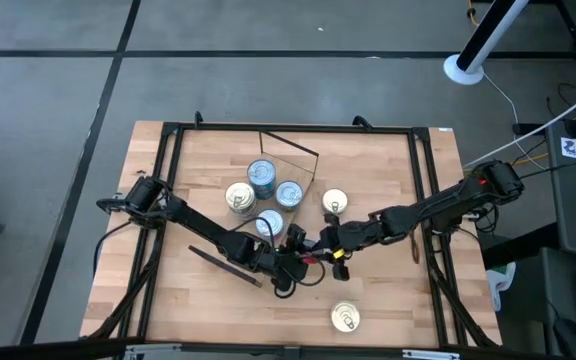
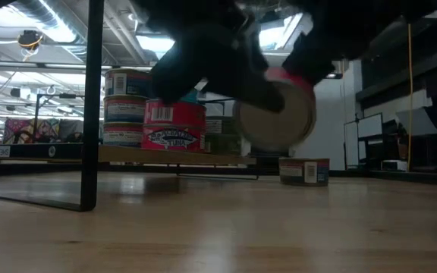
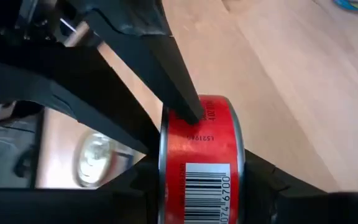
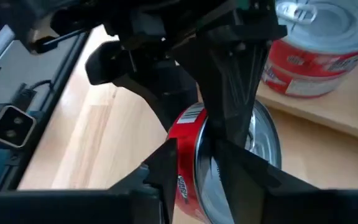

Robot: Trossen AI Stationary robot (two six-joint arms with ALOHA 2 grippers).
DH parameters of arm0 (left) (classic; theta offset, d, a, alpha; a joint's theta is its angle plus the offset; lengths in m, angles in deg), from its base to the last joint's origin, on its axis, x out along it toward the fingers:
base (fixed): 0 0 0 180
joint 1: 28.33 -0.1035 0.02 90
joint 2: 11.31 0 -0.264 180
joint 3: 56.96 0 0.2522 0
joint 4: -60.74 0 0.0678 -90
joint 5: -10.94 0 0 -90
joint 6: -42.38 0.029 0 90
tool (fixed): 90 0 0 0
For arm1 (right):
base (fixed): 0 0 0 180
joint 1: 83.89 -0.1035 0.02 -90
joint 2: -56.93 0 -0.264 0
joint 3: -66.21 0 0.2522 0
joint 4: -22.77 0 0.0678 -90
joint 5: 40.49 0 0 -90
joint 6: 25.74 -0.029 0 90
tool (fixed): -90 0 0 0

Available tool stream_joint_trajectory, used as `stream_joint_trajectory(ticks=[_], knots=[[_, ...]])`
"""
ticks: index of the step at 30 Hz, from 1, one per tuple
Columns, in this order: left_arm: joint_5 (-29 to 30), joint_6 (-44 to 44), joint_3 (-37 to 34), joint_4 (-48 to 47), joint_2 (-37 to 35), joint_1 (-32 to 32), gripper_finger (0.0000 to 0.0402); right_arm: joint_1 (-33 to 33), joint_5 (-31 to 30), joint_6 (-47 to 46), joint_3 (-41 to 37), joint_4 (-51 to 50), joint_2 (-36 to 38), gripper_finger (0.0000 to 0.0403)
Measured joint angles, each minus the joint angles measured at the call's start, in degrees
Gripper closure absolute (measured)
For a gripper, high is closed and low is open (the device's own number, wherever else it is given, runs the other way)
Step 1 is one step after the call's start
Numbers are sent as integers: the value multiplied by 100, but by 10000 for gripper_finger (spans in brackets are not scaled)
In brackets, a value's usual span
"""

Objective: Stack canned seafood by type on shelf
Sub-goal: Stack the red tuna can on top of the red tuna can on the shelf

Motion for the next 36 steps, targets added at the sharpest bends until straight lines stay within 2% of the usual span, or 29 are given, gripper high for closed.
stream_joint_trajectory(ticks=[8, 12, 16, 22, 27, 33, 36], knots=[[768, 441, 609, -758, -6, 65, 270, 0, -241, 421, 3, -485, 1091, 295], [1072, 481, 1005, -1416, -10, 74, 256, -4, -451, 429, 3, -597, 1533, 296], [1324, 432, 1322, -2167, -97, 83, 264, -4, -548, 430, 1, -654, 1780, 297], [1633, -188, 1346, -3217, -563, 111, 266, -4, -546, 428, 1, -957, 1885, 297], [1659, -1118, 1346, -4241, -907, 142, 255, -4, -557, 428, 1, -1282, 1884, 297], [1653, -1944, 1344, -5307, -976, 138, 265, -4, -557, 428, 1, -1345, 1884, 297], [1655, -2149, 1247, -5443, -981, 130, 261, -4, -560, 428, 1, -1350, 1884, 297]])
